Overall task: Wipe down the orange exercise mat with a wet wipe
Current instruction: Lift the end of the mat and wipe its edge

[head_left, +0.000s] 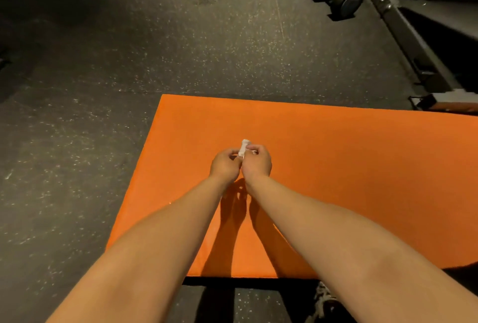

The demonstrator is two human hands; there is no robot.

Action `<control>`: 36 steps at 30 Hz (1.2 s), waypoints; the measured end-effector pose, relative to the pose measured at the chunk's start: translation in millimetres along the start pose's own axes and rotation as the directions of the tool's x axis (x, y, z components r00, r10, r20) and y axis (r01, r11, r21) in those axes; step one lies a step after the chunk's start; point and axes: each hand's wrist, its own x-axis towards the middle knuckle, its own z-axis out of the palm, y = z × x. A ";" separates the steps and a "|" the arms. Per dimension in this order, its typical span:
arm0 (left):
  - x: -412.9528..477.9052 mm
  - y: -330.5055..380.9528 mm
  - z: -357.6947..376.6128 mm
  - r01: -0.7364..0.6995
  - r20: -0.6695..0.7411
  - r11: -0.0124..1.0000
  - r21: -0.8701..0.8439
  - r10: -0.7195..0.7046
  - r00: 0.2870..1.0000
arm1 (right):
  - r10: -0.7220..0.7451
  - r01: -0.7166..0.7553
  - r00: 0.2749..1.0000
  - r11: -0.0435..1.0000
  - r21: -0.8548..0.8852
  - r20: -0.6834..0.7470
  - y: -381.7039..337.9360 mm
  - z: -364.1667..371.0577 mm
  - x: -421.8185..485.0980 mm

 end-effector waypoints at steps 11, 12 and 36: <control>34.0 117.7 39.2 0.214 0.286 0.977 0.023 -0.211 0.935 | 0.299 -0.269 0.925 0.951 0.149 -0.236 -72.4 -55.2 42.9; 22.0 138.5 39.5 0.225 0.326 0.973 0.043 -0.227 0.918 | 0.340 -0.301 0.910 0.935 0.186 -0.237 -88.6 -69.5 33.0; -349.7 542.5 159.3 -0.190 0.774 0.903 0.385 -0.203 0.600 | 0.671 -0.173 0.538 0.680 0.712 -0.510 -309.1 -483.2 -284.8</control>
